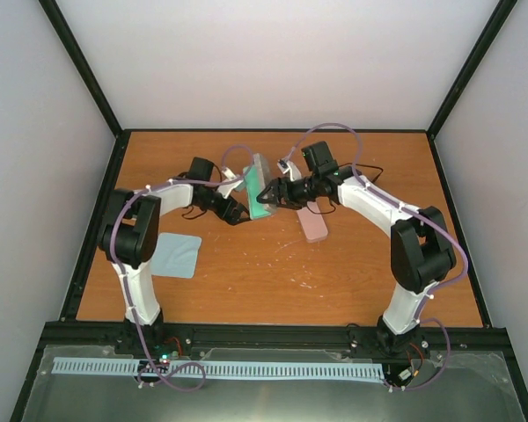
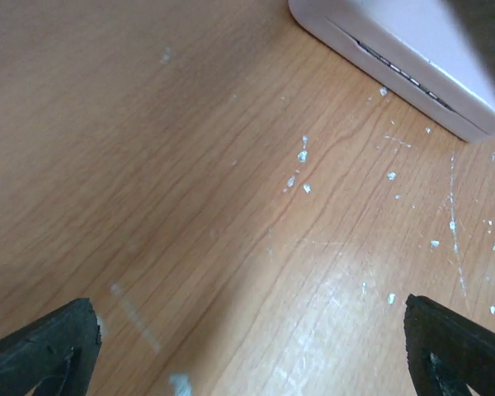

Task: Organize the sunglasses
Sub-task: Place the sunglasses case at the center of the board.

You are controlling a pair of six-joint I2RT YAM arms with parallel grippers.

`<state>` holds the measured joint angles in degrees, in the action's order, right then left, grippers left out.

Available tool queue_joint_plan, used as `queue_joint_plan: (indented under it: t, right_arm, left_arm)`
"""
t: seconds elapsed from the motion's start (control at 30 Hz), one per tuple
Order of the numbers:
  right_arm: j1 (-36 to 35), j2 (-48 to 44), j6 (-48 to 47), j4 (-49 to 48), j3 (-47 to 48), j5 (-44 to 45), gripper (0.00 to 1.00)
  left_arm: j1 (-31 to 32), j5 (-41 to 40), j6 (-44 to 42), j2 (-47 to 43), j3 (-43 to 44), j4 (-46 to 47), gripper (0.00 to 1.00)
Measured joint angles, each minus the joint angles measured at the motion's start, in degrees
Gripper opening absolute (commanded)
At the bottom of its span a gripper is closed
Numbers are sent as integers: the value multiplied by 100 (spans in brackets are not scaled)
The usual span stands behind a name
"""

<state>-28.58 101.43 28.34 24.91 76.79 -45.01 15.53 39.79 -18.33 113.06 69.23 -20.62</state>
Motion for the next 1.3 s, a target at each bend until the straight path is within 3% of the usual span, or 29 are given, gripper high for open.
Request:
queue_joint_plan:
  t: [0.3, 0.67, 0.77, 0.97, 1.17, 1.3]
  right_arm:
    - [57, 262, -813, -208, 131, -734, 3]
    - [57, 1521, -1447, 396, 446, -931, 7]
    - [59, 1827, -1626, 603, 636, -1010, 13]
    - [107, 2249, -1969, 1025, 946, -1165, 37]
    - [160, 2544, -2218, 1445, 1314, -1246, 51]
    - [160, 2583, -2280, 1624, 1447, -1198, 72]
  left_arm:
    - [-695, -240, -201, -883, -114, -249, 99]
    - [-892, -273, -284, -1019, -114, -468, 99]
    - [-933, -275, -308, -1019, -114, -518, 99]
    - [-944, -271, -310, -1016, -114, -553, 99]
    - [-944, -219, -302, -953, -114, -542, 99]
    - [-944, -208, -302, -778, -105, -525, 99]
